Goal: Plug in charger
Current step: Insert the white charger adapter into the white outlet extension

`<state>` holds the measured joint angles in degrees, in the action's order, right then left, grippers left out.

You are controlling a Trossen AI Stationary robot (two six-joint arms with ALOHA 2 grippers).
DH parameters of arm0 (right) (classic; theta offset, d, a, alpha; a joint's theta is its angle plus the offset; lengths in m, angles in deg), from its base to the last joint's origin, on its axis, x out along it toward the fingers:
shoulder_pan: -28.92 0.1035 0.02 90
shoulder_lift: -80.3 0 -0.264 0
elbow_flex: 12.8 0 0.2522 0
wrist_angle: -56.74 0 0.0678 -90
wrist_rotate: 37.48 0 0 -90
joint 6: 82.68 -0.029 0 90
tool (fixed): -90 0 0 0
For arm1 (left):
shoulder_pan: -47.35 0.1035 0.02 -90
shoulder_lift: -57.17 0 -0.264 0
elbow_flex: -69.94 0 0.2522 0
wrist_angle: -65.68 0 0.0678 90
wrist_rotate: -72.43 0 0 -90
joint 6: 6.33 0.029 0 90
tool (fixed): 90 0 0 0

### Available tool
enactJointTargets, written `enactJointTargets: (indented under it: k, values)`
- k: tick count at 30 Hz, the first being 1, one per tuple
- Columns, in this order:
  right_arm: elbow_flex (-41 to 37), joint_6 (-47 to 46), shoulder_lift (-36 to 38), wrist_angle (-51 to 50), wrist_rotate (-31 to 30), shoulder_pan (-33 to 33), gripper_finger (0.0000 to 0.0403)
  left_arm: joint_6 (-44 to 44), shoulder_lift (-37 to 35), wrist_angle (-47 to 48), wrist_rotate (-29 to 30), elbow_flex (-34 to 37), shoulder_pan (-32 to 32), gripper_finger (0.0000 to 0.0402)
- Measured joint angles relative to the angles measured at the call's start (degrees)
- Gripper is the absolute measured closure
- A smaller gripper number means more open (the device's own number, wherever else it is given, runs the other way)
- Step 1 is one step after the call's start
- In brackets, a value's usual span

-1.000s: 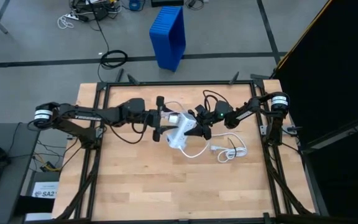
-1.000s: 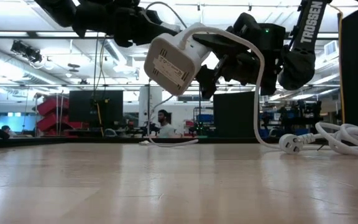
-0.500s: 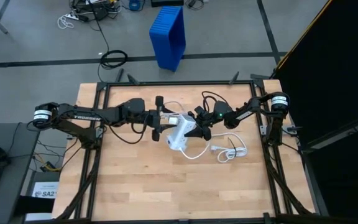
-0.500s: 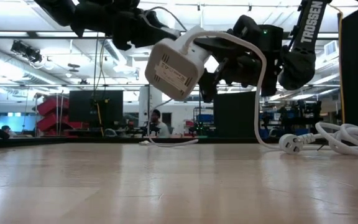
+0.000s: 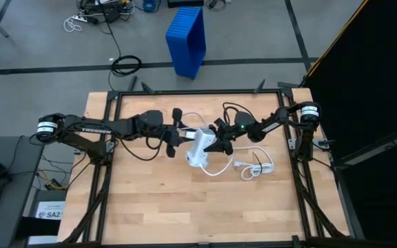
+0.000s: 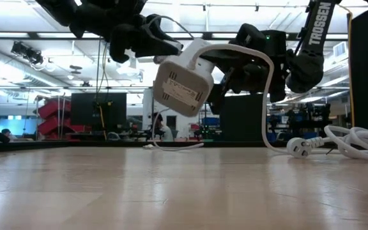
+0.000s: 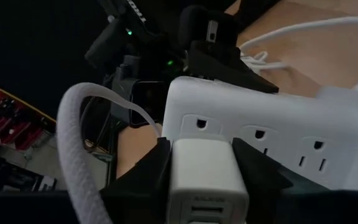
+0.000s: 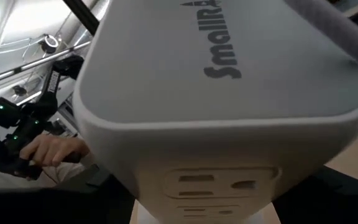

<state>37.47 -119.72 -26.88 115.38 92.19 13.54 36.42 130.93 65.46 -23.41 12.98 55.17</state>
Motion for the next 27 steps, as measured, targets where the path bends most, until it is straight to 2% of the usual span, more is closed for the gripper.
enactJointTargets:
  k: [10,19,27]
  values:
    - [3.2,2.2,-0.1,-8.8,0.5,0.0,0.0142,0.1,0.0,2.8,-0.1,0.0,-0.1,0.0282]
    - [3.8,3.9,-0.1,-9.4,2.0,0.0,0.0142,-0.5,0.0,4.7,1.7,-0.1,-0.1,0.0282]
    - [3.8,3.9,-0.1,-9.4,2.4,0.0,0.0142,-0.6,0.0,4.7,0.2,-0.1,-0.1,0.0282]
